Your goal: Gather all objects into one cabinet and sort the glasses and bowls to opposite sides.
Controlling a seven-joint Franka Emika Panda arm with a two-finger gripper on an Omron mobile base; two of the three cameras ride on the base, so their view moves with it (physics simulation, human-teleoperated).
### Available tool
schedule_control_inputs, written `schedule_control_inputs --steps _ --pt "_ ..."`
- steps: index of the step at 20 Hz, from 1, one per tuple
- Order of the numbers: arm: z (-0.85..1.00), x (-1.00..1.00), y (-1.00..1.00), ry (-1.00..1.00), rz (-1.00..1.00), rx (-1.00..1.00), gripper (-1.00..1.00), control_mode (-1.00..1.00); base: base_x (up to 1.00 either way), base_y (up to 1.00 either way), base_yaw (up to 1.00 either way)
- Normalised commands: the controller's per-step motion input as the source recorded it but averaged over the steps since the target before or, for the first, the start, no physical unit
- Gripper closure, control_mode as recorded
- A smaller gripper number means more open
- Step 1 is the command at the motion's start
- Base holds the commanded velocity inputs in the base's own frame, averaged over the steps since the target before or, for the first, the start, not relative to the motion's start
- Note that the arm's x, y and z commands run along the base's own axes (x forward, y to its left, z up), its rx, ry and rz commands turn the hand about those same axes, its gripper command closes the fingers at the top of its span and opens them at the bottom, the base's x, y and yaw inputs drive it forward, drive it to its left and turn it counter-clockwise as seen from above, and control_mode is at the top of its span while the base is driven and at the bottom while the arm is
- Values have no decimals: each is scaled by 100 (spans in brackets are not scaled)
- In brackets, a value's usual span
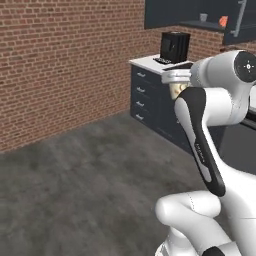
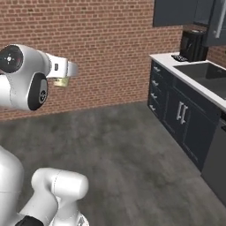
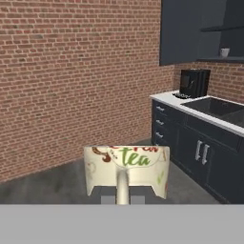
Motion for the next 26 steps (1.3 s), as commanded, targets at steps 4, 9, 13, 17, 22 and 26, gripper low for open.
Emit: schedule_control_inputs --steps 4,9,13,17,22,26 --pt "0 0 0 0 0 0 100 100 100 19 0" --pt "0 0 0 0 0 0 100 100 100 9 -13" --pt "0 0 0 0 0 0 100 100 97 0 -33" --pt "0 0 0 0 0 0 100 100 91 0 -44" --pt "0 0 0 0 0 0 100 100 89 0 -49" --pt "0 0 0 0 0 0 100 100 80 0 -55"
